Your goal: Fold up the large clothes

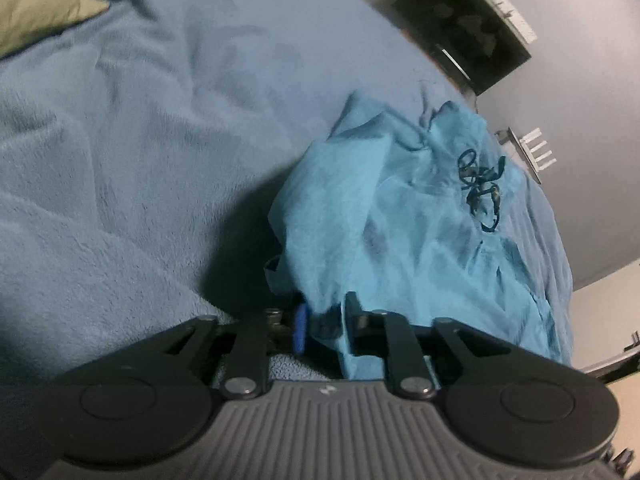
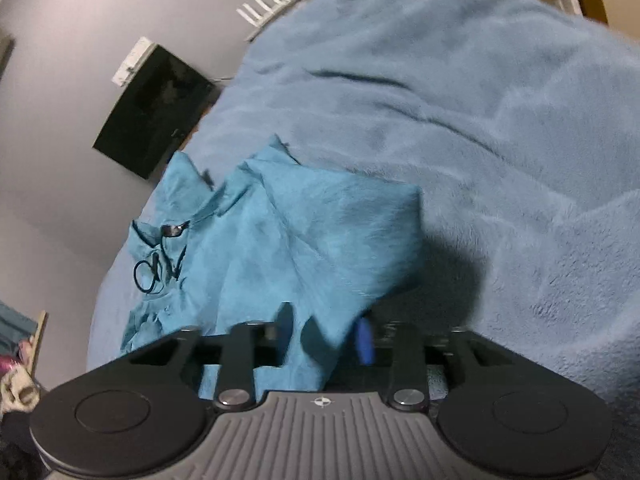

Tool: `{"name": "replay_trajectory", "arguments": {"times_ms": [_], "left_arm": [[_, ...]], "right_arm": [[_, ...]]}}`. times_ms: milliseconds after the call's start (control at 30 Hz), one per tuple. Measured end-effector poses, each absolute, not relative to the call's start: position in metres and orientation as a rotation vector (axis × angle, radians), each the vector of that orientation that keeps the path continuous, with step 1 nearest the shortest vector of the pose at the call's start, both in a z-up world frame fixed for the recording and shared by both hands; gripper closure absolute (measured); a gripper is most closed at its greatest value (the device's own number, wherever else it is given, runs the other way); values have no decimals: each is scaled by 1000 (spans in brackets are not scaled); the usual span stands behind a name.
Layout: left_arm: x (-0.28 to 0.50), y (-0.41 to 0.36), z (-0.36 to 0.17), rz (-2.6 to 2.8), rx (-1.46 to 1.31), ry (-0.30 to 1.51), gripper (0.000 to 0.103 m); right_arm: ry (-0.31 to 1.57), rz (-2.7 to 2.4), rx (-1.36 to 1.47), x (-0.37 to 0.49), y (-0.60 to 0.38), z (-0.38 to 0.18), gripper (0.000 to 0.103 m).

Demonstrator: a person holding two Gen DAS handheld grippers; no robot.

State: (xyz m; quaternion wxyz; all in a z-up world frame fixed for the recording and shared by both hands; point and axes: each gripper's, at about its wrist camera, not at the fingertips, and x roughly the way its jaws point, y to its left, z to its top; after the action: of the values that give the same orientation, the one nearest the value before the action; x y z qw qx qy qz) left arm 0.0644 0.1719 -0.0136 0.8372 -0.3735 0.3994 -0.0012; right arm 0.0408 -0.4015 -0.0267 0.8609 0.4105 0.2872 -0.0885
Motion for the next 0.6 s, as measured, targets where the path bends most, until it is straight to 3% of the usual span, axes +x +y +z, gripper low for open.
{"name": "replay_trajectory", "arguments": {"times_ms": [33, 167, 267, 300, 367, 467, 600], "left_arm": [[68, 172, -16, 3, -797, 853, 73], [85, 172, -35, 53, -818, 909, 69], [93, 169, -42, 56, -806, 913, 70], [93, 167, -40, 52, -784, 906, 72], [91, 162, -35, 22, -753, 882, 91], [84, 162, -28, -6, -762, 838, 99], [65, 165, -13, -61, -805, 779, 100]], "right_arm": [[607, -193, 860, 45, -402, -29, 61], [613, -188, 888, 60, -402, -39, 63], [610, -181, 872, 61, -399, -45, 89], [599, -174, 862, 60, -398, -43, 92], [587, -170, 831, 59, -393, -41, 95], [557, -159, 805, 54, -389, -35, 97], [520, -114, 852, 37, -391, -26, 98]]}}
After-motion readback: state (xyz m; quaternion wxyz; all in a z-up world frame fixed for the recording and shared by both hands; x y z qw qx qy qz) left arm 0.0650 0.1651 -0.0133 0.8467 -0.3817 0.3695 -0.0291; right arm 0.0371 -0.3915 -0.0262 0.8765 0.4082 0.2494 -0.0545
